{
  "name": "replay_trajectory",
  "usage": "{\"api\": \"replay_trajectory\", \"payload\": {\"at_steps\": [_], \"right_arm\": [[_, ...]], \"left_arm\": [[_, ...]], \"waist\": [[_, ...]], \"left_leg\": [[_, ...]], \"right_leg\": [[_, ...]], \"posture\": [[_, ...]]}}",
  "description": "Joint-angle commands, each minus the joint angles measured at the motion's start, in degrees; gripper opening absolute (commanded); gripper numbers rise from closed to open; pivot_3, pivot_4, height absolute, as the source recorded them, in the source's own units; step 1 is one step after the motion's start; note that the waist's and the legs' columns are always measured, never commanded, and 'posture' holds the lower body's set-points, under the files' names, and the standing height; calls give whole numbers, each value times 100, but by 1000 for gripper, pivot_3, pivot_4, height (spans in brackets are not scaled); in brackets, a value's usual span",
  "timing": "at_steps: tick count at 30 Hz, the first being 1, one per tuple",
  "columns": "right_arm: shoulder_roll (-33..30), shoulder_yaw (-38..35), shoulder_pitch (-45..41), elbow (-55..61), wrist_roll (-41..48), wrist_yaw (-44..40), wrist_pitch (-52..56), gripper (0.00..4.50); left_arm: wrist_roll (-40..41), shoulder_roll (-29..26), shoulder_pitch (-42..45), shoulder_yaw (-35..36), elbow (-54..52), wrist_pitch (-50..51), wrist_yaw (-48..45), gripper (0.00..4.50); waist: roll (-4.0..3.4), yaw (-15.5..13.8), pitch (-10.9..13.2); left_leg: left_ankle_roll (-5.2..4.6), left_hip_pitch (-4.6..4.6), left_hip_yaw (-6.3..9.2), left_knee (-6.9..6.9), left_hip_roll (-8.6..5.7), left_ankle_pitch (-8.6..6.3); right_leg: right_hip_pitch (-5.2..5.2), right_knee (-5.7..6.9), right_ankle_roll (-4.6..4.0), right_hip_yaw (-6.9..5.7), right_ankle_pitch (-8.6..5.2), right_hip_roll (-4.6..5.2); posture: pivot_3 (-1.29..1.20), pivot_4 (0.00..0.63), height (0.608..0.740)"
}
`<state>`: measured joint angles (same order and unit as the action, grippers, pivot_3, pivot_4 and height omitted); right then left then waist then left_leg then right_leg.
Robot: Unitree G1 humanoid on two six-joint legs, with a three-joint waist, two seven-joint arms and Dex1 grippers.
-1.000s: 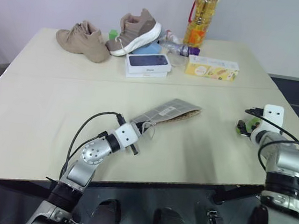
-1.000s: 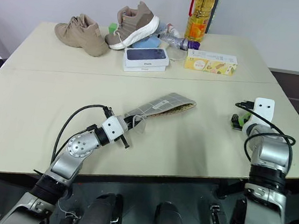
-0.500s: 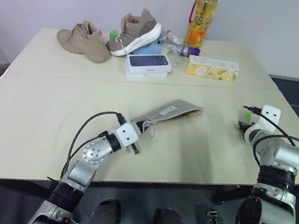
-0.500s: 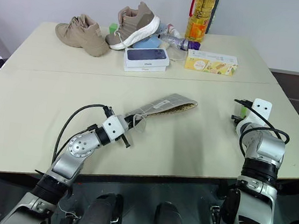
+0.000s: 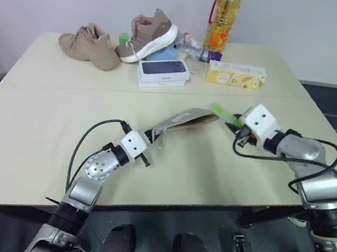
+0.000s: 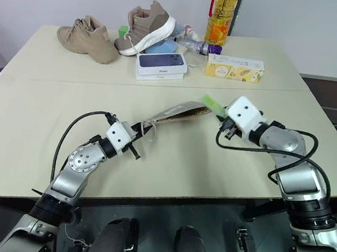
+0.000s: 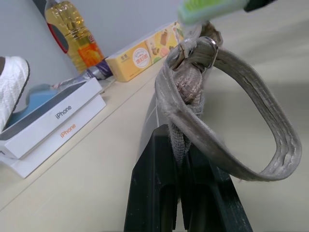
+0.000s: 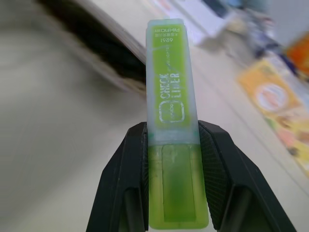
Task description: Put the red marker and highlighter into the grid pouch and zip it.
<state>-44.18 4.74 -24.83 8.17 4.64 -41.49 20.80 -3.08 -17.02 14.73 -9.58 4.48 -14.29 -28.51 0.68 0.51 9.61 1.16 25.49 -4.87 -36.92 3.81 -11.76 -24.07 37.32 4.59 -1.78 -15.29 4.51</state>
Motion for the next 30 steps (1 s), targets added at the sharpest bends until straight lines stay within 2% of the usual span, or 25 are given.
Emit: {"api": "replay_trajectory", "payload": {"at_steps": [1, 14, 22, 30], "right_arm": [[-115, -81, 21, 282, -21, -188, -162, 891], [-300, -526, 319, 406, 403, -737, -89, 891], [-309, -410, 260, 236, 156, -690, -138, 891], [-482, -14, -17, -2, -507, -830, -621, 891]], "left_arm": [[81, -25, 62, 101, -100, -75, 30, 0], [72, 0, 101, 108, -12, -83, 95, 0], [101, -17, 111, 26, -52, -210, -43, 0], [94, -106, 62, -100, -166, -437, -312, 0]], "waist": [[0, 1, 0], [1, 1, 1], [1, 1, 1], [1, 4, 1]], "left_leg": [[0, 0, 0, -1, 0, 0], [0, -1, 1, -1, 0, 0], [0, -1, 0, -1, 0, 0], [0, 0, -1, -1, 0, 0]], "right_leg": [[0, 0, -2, 0, -1, 1], [1, 0, -3, 0, -1, 2], [1, -1, -4, 0, -2, 2], [0, -1, -5, 0, -2, 2]], "posture": [[0, 150, 736], [0, 150, 736], [0, 150, 736], [0, 150, 736]]}}
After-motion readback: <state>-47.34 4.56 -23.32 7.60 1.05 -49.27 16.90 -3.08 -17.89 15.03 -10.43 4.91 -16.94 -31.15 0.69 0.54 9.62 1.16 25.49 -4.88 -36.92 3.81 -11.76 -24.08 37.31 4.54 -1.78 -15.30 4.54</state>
